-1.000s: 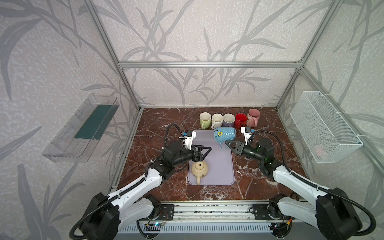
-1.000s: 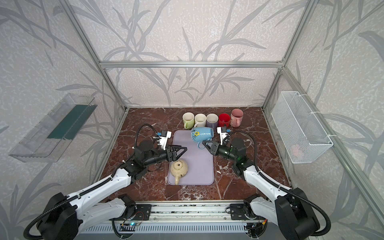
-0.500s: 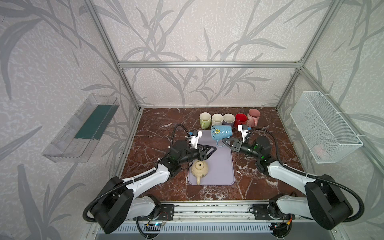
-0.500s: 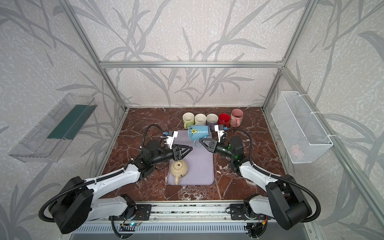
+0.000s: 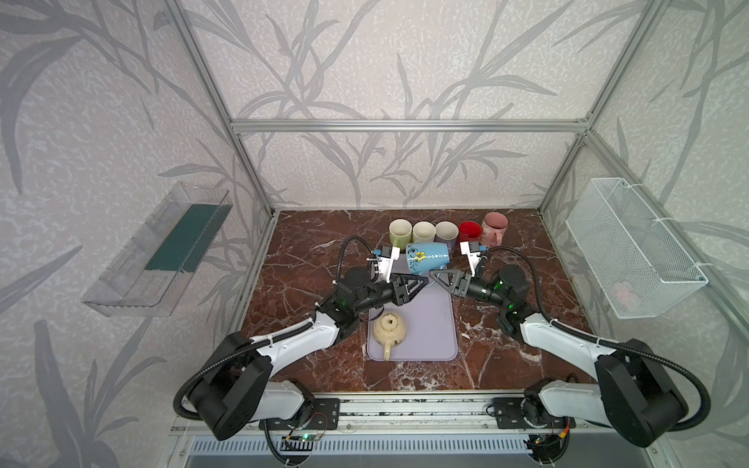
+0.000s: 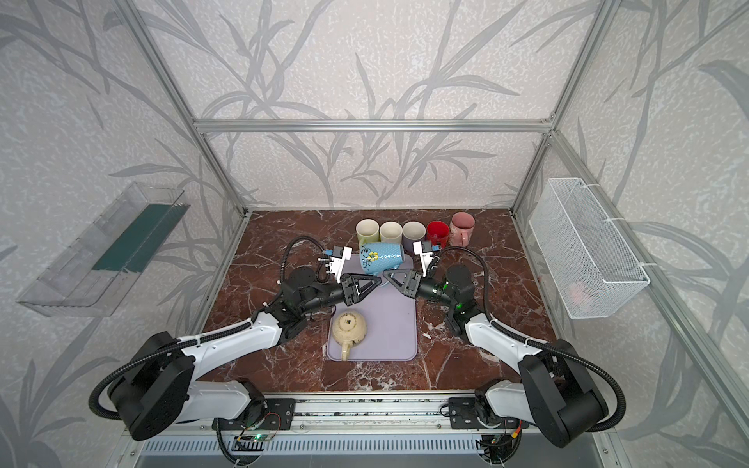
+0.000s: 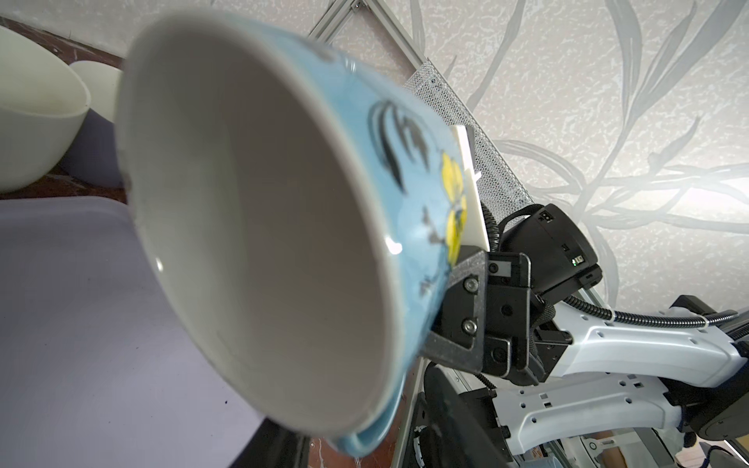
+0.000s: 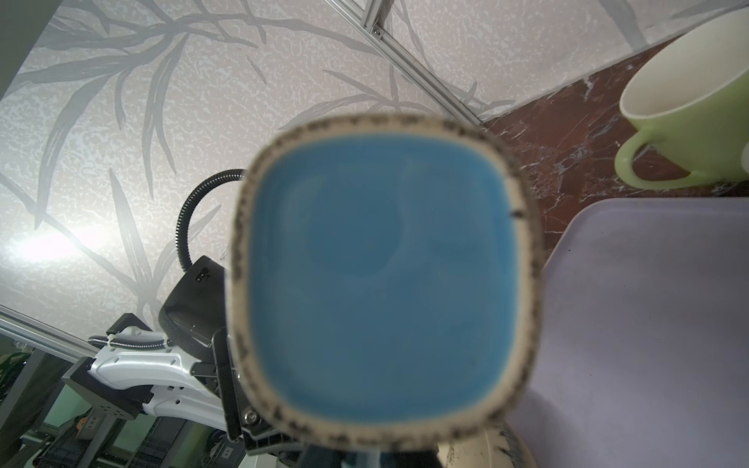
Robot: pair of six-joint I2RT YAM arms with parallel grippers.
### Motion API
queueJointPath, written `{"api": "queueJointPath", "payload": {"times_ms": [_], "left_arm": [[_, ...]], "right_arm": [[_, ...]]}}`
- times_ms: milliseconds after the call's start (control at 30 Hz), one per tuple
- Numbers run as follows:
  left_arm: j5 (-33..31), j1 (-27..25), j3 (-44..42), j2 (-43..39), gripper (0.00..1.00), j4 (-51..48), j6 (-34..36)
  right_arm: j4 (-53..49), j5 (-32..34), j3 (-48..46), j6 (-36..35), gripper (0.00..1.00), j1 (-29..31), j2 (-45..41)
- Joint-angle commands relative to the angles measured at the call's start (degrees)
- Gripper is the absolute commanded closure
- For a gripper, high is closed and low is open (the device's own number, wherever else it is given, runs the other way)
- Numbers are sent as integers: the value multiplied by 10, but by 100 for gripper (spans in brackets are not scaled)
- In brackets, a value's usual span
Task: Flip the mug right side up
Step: 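Grasp the blue dotted mug's rim with the left gripper beside the right gripper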
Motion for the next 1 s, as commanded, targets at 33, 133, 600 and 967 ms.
{"api": "queueJointPath", "payload": {"times_ms": [33,133,600,967], "left_arm": [[11,-3,15,6,61,41,-9],[11,-3,15,7,69,48,-11],[16,-4,24,5,84,61,-11],[-14,-4,-2,-32,100,39,13]], "right_arm": [[77,-23,26,-3,100,7,-4],[84,-27,26,-2,100,11,-1],[133,-40,12,6,100,43,39],[100,-47,13,-16,90,43,38]]}}
